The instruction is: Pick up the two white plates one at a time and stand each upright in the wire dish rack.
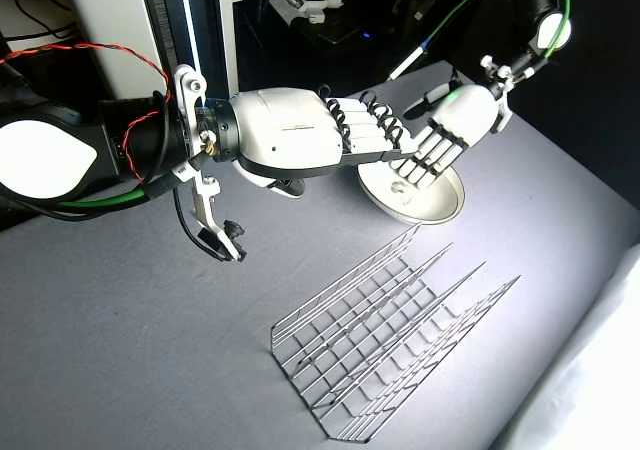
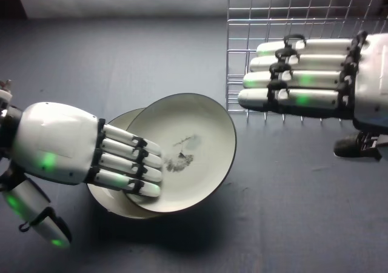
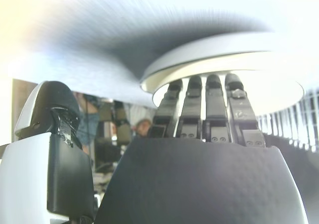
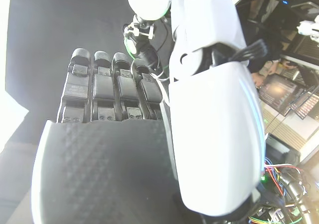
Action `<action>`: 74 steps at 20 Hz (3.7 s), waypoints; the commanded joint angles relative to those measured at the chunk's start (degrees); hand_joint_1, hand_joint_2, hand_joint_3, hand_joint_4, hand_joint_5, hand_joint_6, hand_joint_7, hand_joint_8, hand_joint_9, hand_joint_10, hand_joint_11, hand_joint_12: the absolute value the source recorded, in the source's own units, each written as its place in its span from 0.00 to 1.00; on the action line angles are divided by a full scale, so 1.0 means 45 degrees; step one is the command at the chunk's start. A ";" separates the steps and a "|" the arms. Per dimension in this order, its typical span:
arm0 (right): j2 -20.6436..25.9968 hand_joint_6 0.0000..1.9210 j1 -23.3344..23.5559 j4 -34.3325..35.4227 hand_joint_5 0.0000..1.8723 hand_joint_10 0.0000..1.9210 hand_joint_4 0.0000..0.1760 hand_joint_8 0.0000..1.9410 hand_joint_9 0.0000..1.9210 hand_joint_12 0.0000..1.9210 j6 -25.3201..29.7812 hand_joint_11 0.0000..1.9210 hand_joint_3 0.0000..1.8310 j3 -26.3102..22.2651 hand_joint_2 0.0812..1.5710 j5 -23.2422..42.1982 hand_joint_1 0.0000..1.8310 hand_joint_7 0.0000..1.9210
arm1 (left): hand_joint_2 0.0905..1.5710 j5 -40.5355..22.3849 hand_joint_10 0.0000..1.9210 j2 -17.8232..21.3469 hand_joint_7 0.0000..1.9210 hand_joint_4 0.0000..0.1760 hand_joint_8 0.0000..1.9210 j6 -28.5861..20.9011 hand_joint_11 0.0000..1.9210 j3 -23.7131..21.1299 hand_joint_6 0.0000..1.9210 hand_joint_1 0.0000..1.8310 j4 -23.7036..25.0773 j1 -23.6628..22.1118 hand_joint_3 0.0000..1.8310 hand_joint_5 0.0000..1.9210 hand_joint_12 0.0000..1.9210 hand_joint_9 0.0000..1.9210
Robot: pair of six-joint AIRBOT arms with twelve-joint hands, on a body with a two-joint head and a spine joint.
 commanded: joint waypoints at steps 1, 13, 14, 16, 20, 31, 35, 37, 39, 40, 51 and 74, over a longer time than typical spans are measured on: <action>-0.0057 0.00 0.0077 0.0549 0.00 0.00 0.00 0.00 0.00 0.00 -0.0052 0.00 0.00 -0.0015 0.59 0.1034 0.77 0.00 | 0.69 0.0050 0.00 -0.0348 0.00 0.00 0.00 0.0040 0.00 -0.0150 0.00 0.00 0.0343 0.0048 0.00 0.01 0.00 0.00; -0.1748 0.00 0.0398 0.0455 0.00 0.00 0.00 0.00 0.00 0.00 -0.0049 0.00 0.01 0.0096 0.61 -0.1162 0.83 0.00 | 0.68 0.0446 0.00 -0.0805 0.00 0.00 0.00 0.0065 0.00 -0.0291 0.00 0.00 -0.0186 -0.0401 0.00 0.01 0.00 0.00; -0.1842 0.00 0.0413 0.0455 0.00 0.00 0.00 0.00 0.00 0.00 -0.0049 0.00 0.01 0.0108 0.61 -0.1178 0.82 0.00 | 0.69 0.0445 0.00 -0.0773 0.00 0.00 0.00 0.0065 0.00 -0.0230 0.00 0.00 -0.0373 -0.0355 0.00 0.01 0.00 0.00; -0.1901 0.00 0.0445 0.0455 0.00 0.00 0.00 0.00 0.00 0.00 -0.0049 0.00 0.01 0.0105 0.61 -0.1178 0.82 0.00 | 0.69 0.0444 0.00 -0.0718 0.00 0.00 0.00 0.0057 0.00 -0.0127 0.00 0.00 -0.0622 -0.0319 0.00 0.01 0.00 0.00; -0.1853 0.00 0.0943 0.0456 0.00 0.00 0.00 0.00 0.00 0.00 0.0048 0.00 0.01 0.0161 0.61 -0.1155 0.83 0.00 | 0.68 0.0175 0.00 -0.0217 0.00 0.00 0.00 0.0016 0.00 0.0071 0.00 0.00 -0.1040 -0.0151 0.00 0.00 0.00 0.00; -0.1779 0.00 0.0866 0.0224 0.00 0.00 0.00 0.00 0.00 0.00 0.0184 0.00 0.00 0.0141 0.63 -0.1347 0.83 0.00 | 0.67 -0.0598 0.00 0.0381 0.00 0.00 0.00 0.0016 0.00 0.0455 0.00 0.00 -0.0956 -0.0003 0.00 0.00 0.00 0.00; -0.1785 0.00 0.0535 0.0198 0.00 0.00 0.00 0.00 0.00 0.00 0.0212 0.00 0.00 0.0142 0.63 -0.1369 0.84 0.00 | 0.67 -0.0878 0.00 0.0580 0.00 0.00 0.00 0.0017 0.00 0.0569 0.00 0.00 -0.0649 -0.0040 0.00 0.01 0.00 0.00; -0.1841 0.00 0.0466 0.0193 0.00 0.00 0.00 0.00 0.00 0.00 0.0211 0.00 0.00 0.0143 0.62 -0.1383 0.84 0.00 | 0.67 -0.1036 0.00 0.0690 0.00 0.00 0.00 0.0017 0.00 0.0644 0.00 0.00 -0.0566 -0.0058 0.00 0.01 0.00 0.00; -0.1845 0.00 0.0498 0.0193 0.00 0.00 0.00 0.00 0.00 0.00 0.0209 0.00 0.00 0.0143 0.63 -0.1379 0.82 0.00 | 0.69 -0.1108 0.00 0.0783 0.00 0.00 0.00 0.0017 0.00 0.0642 0.00 0.00 -0.0248 -0.0143 0.00 0.00 0.00 0.00; -0.1841 0.00 0.0505 0.0194 0.00 0.00 0.00 0.00 0.00 0.00 0.0209 0.00 0.00 0.0143 0.63 -0.1366 0.82 0.00 | 0.68 -0.1194 0.00 0.0862 0.00 0.00 0.00 0.0017 0.00 0.0635 0.00 0.00 -0.0201 -0.0191 0.00 0.00 0.00 0.00; -0.1822 0.00 0.0502 0.0193 0.00 0.00 0.00 0.00 0.00 0.00 0.0108 0.00 0.00 0.0141 0.62 -0.1181 0.83 0.00 | 0.67 -0.1498 0.00 0.0873 0.00 0.00 0.00 0.0016 0.00 0.1280 0.00 0.00 0.0434 -0.0965 0.00 0.00 0.00 0.00; -0.1812 0.00 0.0492 0.0191 0.00 0.00 0.00 0.00 0.00 0.00 0.0008 0.00 0.00 0.0141 0.62 -0.1059 0.81 0.00 | 0.68 -0.0253 0.00 -0.0252 0.00 0.00 0.00 0.0155 0.00 0.0482 0.00 0.00 0.0349 -0.0011 0.00 0.00 0.00 0.00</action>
